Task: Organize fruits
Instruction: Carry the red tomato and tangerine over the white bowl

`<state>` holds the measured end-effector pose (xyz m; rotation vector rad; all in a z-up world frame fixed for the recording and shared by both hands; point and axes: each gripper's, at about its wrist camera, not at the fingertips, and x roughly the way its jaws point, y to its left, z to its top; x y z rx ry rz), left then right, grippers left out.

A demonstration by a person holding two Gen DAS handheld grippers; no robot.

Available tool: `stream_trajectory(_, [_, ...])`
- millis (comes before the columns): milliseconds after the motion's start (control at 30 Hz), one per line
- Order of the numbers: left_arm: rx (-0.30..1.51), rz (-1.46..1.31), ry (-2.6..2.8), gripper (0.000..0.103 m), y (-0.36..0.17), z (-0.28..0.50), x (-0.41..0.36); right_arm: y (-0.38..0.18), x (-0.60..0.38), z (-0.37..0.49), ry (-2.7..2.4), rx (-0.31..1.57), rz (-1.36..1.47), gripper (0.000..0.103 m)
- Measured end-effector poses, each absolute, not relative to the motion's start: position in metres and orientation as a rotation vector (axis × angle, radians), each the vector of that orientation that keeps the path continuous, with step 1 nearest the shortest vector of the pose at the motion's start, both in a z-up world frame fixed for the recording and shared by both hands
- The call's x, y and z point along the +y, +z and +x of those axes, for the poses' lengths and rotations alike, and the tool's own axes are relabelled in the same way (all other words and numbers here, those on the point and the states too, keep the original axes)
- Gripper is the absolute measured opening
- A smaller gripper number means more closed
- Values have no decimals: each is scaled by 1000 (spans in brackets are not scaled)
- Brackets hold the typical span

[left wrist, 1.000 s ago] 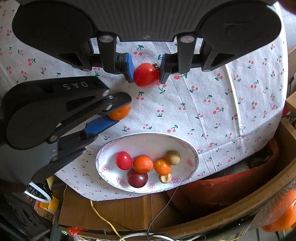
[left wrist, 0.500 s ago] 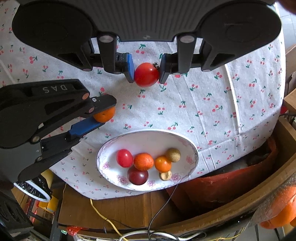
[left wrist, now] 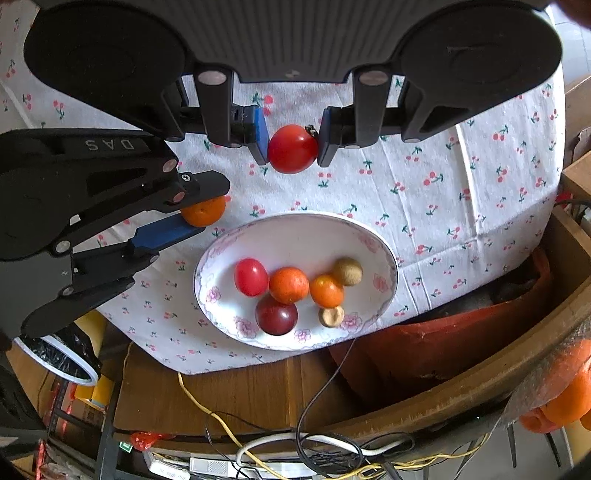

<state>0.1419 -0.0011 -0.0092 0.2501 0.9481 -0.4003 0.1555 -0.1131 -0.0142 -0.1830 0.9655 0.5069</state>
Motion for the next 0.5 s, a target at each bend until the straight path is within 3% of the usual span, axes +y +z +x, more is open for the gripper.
stream_trajectory(500, [900, 248, -372, 36, 5, 161, -10, -2, -122, 167, 444, 909, -164, 25])
